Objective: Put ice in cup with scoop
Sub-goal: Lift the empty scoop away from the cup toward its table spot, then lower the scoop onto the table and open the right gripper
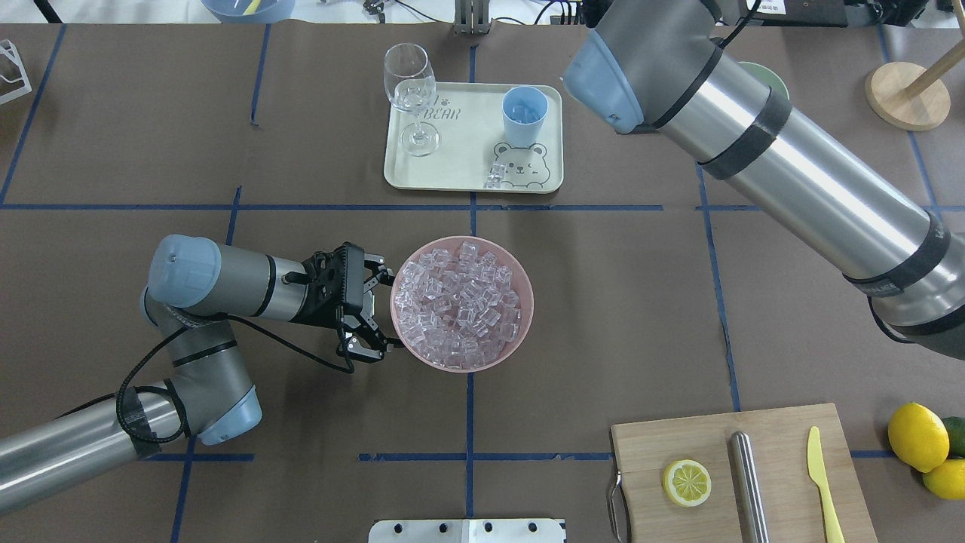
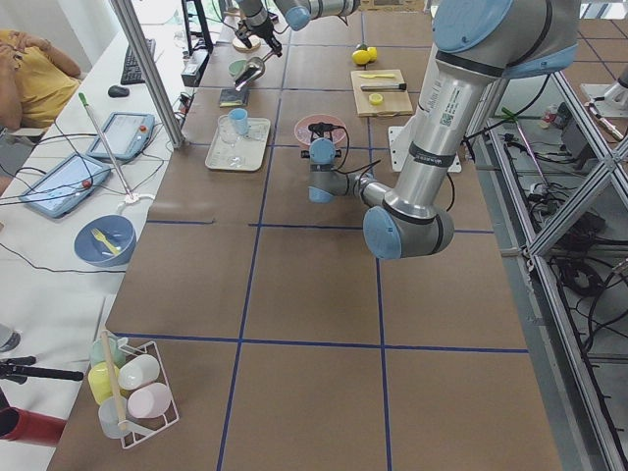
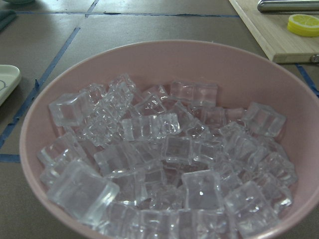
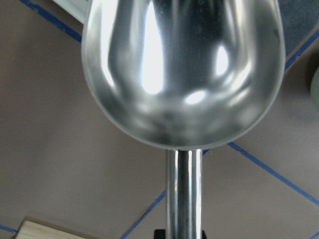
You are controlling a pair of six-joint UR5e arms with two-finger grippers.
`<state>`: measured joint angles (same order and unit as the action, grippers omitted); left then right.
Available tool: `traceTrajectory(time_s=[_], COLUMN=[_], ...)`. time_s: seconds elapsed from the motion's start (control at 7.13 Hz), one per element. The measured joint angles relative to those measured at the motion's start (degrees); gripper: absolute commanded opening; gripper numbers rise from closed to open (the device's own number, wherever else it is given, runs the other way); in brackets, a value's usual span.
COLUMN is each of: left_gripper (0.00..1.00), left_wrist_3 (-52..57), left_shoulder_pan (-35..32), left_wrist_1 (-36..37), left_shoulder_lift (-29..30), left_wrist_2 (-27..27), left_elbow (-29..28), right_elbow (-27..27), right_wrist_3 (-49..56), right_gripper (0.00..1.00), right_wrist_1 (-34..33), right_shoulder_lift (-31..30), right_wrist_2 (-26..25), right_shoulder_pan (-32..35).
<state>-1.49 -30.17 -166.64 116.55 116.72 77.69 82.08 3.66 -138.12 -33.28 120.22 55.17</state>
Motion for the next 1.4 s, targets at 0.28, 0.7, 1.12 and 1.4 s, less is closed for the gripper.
traceTrajectory(time_s=[0.28, 0.7, 1.12, 1.4], left_gripper=[1.0, 1.0, 1.0, 1.0], left_wrist_3=[0.1, 0.1, 0.2, 0.2], left_shoulder_pan=[-0.3, -0.5, -0.6, -0.4], left_wrist_1=[0.0, -0.1, -0.1, -0.1], left_shoulder_lift=[-0.3, -0.5, -0.7, -0.9], left_wrist_2=[0.0, 0.1, 0.1, 0.1], left_elbow=[0.0, 0.0, 0.0, 0.0], right_elbow=[2.9, 20.9, 36.0, 39.6], right_wrist_3=[-6.6, -20.4, -30.9, -35.1], right_gripper=[0.0, 0.0, 0.0, 0.0], right_wrist_1=[-0.5, -0.6, 2.5, 11.8], right_shoulder_lift=[-1.6, -14.7, -30.5, -41.6], right_wrist_2=[6.7, 11.6, 12.6, 12.0], right_shoulder_pan=[3.1, 4.9, 3.8, 0.4])
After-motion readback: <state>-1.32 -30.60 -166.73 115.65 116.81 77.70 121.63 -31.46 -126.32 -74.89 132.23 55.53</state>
